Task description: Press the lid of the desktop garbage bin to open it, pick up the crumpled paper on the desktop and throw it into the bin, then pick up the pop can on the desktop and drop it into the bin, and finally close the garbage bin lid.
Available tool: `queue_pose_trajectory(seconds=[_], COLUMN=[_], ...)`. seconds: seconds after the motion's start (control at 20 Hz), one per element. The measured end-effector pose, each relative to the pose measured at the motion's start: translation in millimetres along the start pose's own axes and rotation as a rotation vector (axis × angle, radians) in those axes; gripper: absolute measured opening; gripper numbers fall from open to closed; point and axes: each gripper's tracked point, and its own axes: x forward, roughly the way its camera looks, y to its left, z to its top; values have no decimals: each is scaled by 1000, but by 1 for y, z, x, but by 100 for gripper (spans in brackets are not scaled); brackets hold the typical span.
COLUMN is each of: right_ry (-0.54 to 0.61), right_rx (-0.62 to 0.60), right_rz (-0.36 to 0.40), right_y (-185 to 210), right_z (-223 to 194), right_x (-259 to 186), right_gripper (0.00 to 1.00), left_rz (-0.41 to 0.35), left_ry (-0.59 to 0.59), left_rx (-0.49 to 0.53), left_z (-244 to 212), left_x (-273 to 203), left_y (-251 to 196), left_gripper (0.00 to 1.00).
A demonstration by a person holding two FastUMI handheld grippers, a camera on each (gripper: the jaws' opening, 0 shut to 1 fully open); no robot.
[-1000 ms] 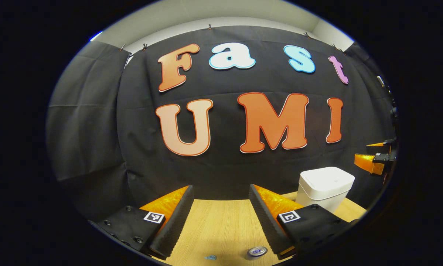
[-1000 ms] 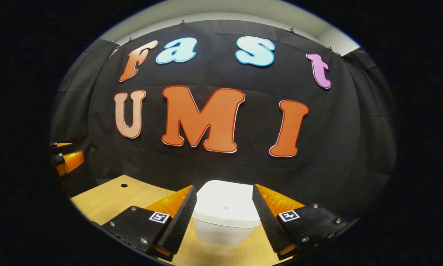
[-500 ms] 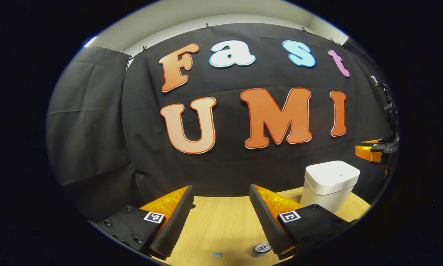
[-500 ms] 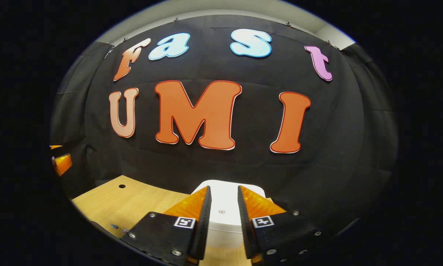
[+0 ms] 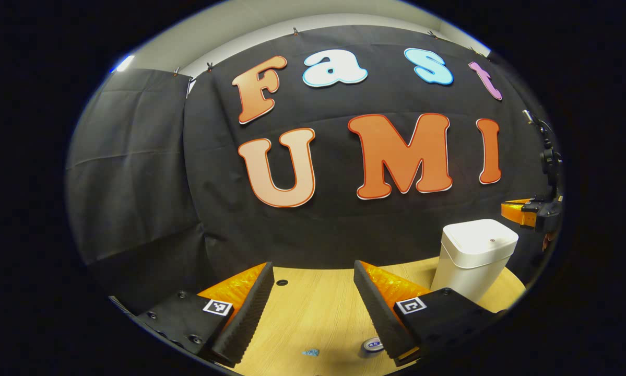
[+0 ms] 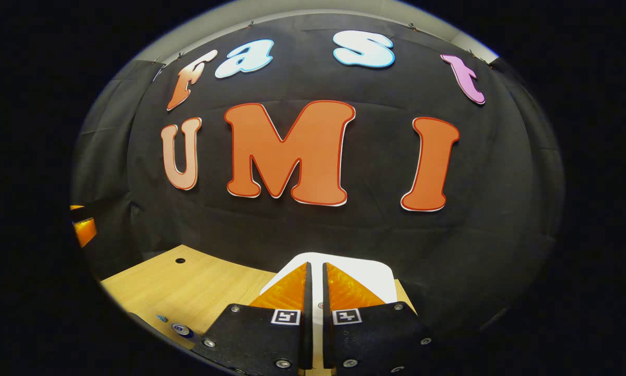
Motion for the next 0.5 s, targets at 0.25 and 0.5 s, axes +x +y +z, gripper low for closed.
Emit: queue_pose_trajectory(seconds=[0.25, 0.5], right_ry=[46, 77], right_rx=[3, 2], right_rz=[44, 46], right_y=[1, -3], right_z=[-20, -39], right_x=[16, 30], right_gripper=[8, 8], left_rz=[25, 44], left_ry=[22, 32], left_rx=[5, 9], left_z=[-9, -9], left_x=[-7, -6], left_y=[-9, -12], left_gripper=[99, 99])
